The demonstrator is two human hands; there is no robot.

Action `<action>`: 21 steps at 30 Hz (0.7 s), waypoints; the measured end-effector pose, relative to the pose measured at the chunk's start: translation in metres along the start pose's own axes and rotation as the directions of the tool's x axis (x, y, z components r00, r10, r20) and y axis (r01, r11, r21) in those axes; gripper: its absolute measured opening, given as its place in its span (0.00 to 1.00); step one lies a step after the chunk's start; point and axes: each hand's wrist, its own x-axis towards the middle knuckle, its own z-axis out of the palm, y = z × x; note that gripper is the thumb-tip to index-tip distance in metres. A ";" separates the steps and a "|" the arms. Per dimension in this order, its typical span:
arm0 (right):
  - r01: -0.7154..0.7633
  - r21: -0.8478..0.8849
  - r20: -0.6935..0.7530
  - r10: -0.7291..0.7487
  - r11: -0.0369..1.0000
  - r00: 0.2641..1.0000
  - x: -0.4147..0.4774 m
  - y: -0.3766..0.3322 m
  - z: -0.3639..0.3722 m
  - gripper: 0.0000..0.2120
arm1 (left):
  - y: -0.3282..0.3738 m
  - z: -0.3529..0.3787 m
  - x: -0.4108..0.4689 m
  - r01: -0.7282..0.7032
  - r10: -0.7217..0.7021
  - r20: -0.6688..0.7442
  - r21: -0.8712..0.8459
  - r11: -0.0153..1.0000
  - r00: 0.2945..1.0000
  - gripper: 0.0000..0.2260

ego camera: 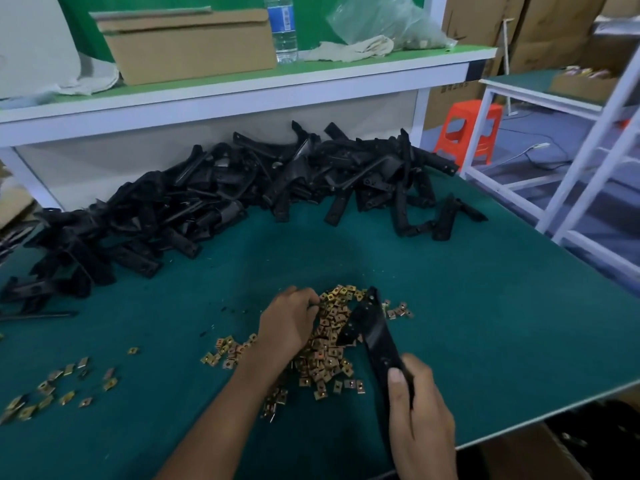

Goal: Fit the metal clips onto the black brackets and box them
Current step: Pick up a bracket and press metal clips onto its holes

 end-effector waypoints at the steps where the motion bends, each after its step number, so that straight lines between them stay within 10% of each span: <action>1: 0.011 -0.006 0.004 -0.011 1.000 1.000 0.000 0.001 0.000 0.13 | 0.001 0.000 -0.001 -0.005 0.006 -0.023 0.015 1.000 1.000 0.09; 13: 0.120 -0.086 0.165 -0.105 0.989 0.981 -0.001 0.001 -0.005 0.13 | -0.030 -0.046 -0.066 0.136 -0.247 -0.086 -0.642 0.755 0.965 0.06; 21: 0.455 -0.180 0.313 -0.388 0.872 0.867 0.005 0.000 -0.002 0.25 | -0.043 -0.065 -0.109 0.132 -0.300 -0.026 -0.860 0.494 0.954 0.11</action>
